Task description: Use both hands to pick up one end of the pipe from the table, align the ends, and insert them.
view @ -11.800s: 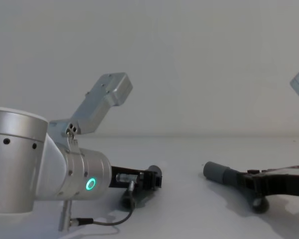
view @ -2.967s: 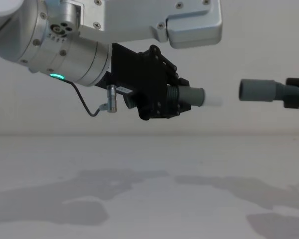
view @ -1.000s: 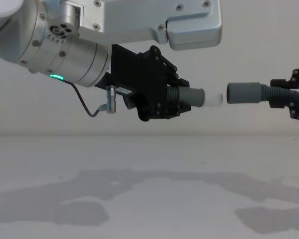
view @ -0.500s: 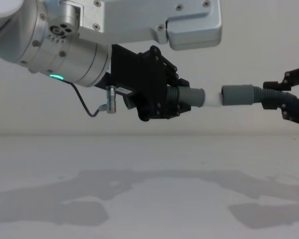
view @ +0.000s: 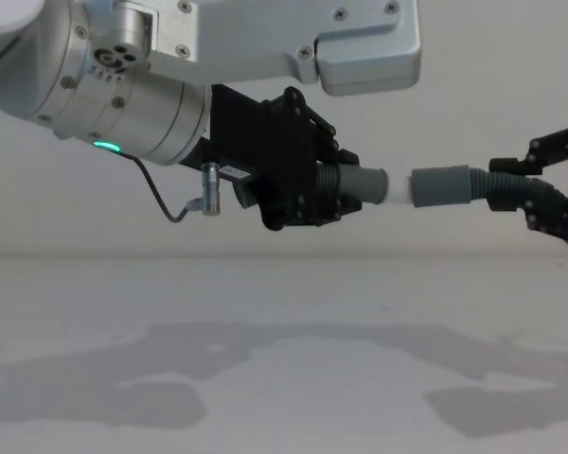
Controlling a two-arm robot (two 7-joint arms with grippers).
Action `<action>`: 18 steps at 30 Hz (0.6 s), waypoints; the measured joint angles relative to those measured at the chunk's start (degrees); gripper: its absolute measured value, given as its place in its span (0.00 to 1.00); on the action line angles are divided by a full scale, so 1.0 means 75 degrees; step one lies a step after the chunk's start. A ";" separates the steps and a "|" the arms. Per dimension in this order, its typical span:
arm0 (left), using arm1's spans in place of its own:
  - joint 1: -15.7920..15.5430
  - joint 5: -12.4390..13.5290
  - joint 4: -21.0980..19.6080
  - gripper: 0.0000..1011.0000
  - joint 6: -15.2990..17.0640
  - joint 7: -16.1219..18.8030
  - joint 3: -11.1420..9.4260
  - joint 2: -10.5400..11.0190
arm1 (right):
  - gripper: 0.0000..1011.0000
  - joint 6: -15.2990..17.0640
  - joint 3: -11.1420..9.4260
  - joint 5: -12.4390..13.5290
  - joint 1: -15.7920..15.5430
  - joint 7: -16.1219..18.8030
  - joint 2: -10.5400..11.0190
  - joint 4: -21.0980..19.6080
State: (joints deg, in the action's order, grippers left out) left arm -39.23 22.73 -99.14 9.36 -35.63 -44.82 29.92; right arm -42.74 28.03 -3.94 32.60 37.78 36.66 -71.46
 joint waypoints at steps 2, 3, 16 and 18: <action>0.0000 0.0000 0.0000 0.36 0.0000 0.0000 0.0000 0.0000 | 0.23 0.0000 0.0019 0.0001 0.0000 0.0008 0.0009 -0.0018; 0.0000 0.0000 0.0000 0.36 0.0000 0.0000 0.0000 0.0000 | 0.23 0.0001 0.0030 0.0001 0.0000 0.0012 0.0014 -0.0032; 0.0000 0.0000 0.0000 0.36 -0.0003 0.0000 -0.0001 0.0000 | 0.23 0.0013 0.0094 0.0013 -0.0004 0.0035 0.0044 -0.0112; 0.0000 0.0000 0.0000 0.36 -0.0002 0.0000 -0.0001 0.0000 | 0.23 0.0015 0.0101 0.0014 -0.0005 0.0037 0.0046 -0.0121</action>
State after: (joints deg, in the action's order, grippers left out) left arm -39.23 22.73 -99.14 9.35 -35.63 -44.83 29.92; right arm -42.63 28.78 -3.83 32.56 38.06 37.00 -72.37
